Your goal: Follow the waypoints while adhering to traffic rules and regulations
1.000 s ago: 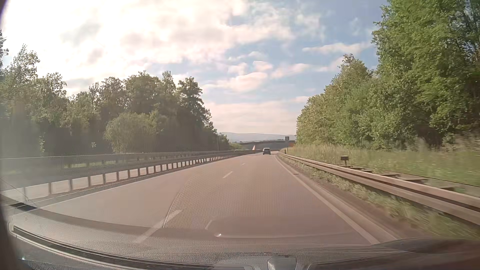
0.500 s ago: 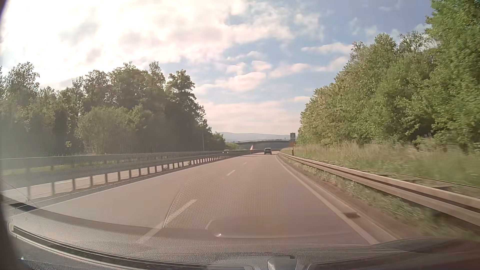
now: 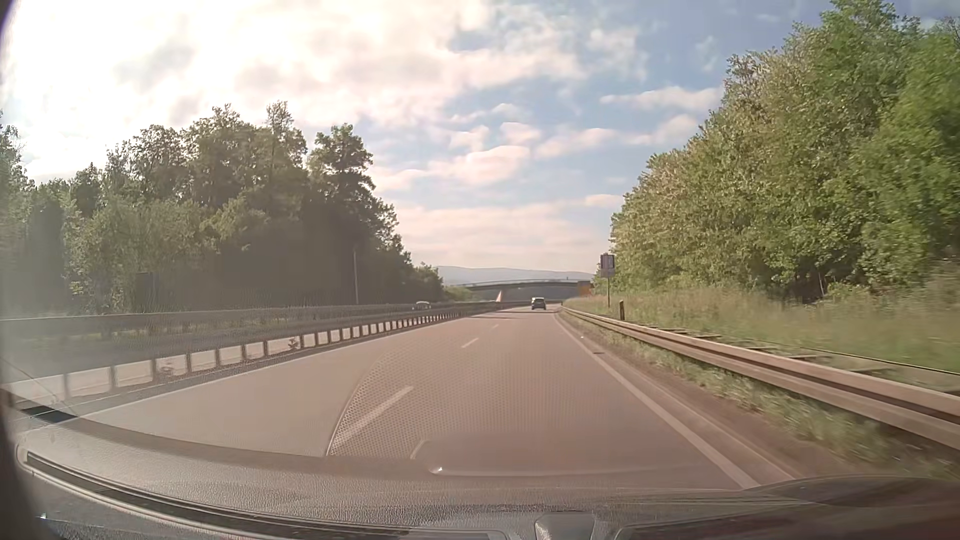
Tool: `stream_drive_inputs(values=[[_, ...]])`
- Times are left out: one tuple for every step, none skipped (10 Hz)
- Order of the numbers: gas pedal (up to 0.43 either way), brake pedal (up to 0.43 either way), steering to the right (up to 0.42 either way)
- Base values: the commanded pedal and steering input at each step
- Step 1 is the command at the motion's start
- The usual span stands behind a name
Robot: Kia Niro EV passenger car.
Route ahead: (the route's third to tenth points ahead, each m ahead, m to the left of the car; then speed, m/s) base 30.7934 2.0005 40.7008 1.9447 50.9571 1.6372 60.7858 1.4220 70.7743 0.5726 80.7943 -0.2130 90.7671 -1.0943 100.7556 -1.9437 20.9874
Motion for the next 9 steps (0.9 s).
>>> stream_drive_inputs(values=[[0.197,0.0,0.002],[0.197,0.0,0.002],[0.197,0.0,0.002],[0.197,0.0,0.003],[0.197,0.0,0.003],[0.197,0.0,0.004],[0.197,0.0,0.005],[0.197,0.0,0.005],[0.197,0.0,0.005]])
